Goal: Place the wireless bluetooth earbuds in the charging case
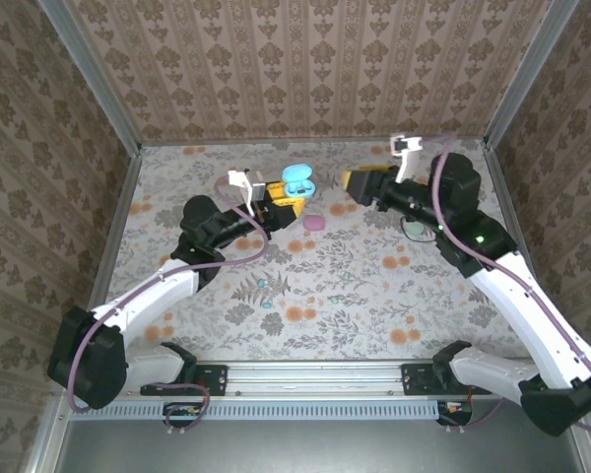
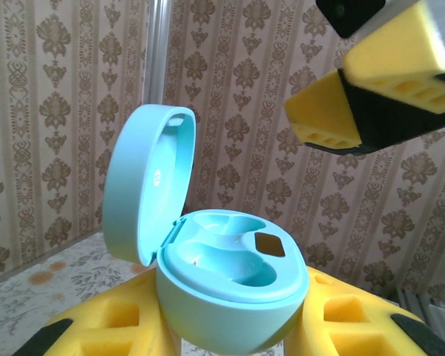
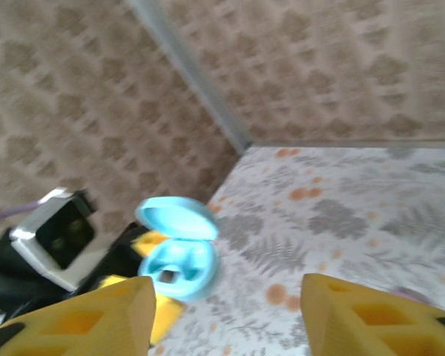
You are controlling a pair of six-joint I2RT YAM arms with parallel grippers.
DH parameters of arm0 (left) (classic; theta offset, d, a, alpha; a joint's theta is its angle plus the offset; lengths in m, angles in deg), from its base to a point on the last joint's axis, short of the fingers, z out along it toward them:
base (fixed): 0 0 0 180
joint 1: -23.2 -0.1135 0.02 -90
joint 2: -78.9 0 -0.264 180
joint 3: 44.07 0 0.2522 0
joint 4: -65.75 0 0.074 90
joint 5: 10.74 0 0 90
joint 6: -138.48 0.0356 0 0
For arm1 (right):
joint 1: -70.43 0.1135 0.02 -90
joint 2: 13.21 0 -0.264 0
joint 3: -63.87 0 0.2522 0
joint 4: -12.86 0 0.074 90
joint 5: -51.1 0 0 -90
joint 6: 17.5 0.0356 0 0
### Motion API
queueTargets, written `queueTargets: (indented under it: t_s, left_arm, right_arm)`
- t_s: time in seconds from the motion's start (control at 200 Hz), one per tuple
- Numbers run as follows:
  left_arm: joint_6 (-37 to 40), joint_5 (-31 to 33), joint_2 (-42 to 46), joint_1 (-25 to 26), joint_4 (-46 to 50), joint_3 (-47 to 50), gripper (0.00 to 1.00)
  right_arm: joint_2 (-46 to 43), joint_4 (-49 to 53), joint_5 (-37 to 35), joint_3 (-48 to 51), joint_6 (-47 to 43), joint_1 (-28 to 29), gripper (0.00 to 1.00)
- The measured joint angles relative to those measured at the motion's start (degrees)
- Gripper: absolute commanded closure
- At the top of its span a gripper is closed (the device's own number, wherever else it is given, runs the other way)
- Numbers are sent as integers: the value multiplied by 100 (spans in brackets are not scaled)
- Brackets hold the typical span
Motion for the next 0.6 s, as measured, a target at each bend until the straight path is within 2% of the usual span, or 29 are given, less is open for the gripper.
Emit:
queueTargets:
  t_s: [0.185,0.36,0.6]
  left_arm:
    - [0,42,153,-37,-2,63,72]
    - [7,37,304,-42,4,184,72]
    - [46,39,328,-42,24,240,72]
  right_arm:
    - [129,748,-483,680,417,-723,55]
    - [866,1172,-313,1453,715,-752,58]
    - [1554,1231,9,1587,1019,-675,60]
